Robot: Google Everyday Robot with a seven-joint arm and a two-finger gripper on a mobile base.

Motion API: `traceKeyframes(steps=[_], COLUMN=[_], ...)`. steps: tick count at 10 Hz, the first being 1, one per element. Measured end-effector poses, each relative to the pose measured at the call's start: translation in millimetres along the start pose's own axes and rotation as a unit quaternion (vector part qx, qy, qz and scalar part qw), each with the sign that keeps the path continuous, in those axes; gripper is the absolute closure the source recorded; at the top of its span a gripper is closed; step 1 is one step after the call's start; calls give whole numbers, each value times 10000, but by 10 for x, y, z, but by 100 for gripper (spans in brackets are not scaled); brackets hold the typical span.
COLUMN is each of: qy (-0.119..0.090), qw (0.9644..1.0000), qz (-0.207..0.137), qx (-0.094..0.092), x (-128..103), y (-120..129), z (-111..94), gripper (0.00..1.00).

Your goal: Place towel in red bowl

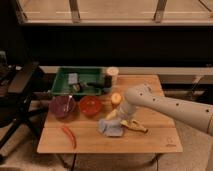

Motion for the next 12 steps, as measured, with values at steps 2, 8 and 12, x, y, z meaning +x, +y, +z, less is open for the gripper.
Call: traceKeyframes(steps=[2, 8, 12], qy=[208, 562, 620], qw=[9997, 9983, 9974], qz=[99, -127, -236], qx=[-10, 95, 271], x=[64, 184, 209], y=[-5, 152, 165], z=[175, 384, 459], gripper=[20, 42, 82])
